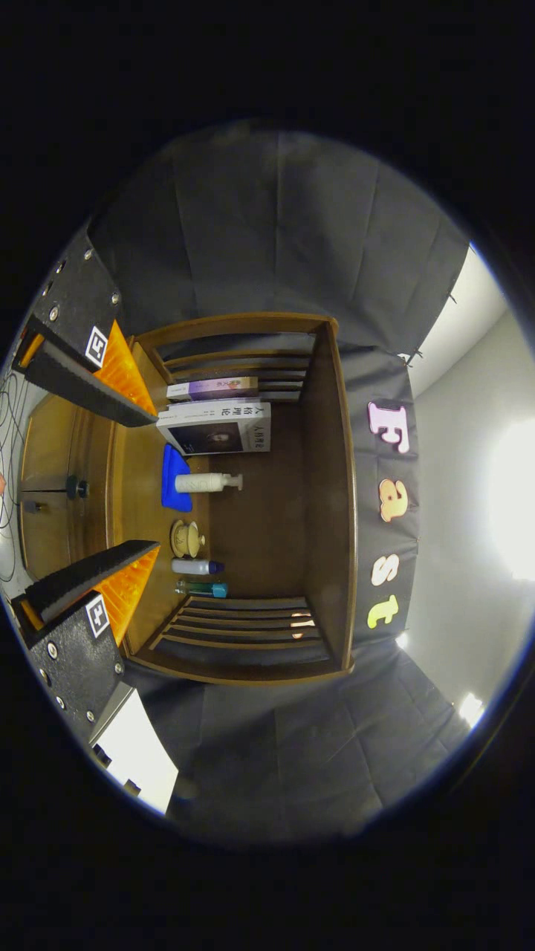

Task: Pull open the drawer, take out the items inside it, and place them on the countertop above the cabinet.

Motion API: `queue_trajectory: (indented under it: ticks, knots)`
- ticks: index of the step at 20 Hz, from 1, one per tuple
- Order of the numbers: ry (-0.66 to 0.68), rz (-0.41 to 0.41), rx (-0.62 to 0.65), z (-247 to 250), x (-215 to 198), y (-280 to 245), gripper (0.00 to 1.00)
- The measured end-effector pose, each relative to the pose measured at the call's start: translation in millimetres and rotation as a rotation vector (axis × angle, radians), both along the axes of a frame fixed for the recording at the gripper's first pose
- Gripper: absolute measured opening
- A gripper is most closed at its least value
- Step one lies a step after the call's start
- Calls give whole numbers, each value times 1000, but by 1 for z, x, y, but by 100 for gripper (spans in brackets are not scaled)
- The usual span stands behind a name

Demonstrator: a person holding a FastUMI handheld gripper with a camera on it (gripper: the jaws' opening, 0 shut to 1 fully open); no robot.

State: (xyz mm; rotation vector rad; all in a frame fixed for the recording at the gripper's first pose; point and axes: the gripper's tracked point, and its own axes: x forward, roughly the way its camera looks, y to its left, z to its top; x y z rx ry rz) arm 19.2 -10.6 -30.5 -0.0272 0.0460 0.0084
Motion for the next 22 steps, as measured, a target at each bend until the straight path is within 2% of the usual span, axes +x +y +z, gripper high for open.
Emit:
queue_trajectory:
  ticks: [9, 12, 15, 17, 22]
  knots:
    - [34, 46, -50, -32, 21, 16, 95]
    - [20, 63, -121, -41, 30, 27, 95]
    - [32, 77, -190, -68, 40, 39, 95]
    - [43, 84, -180, -87, 46, 48, 95]
    - [107, -5, -166, -135, 67, 41, 95]
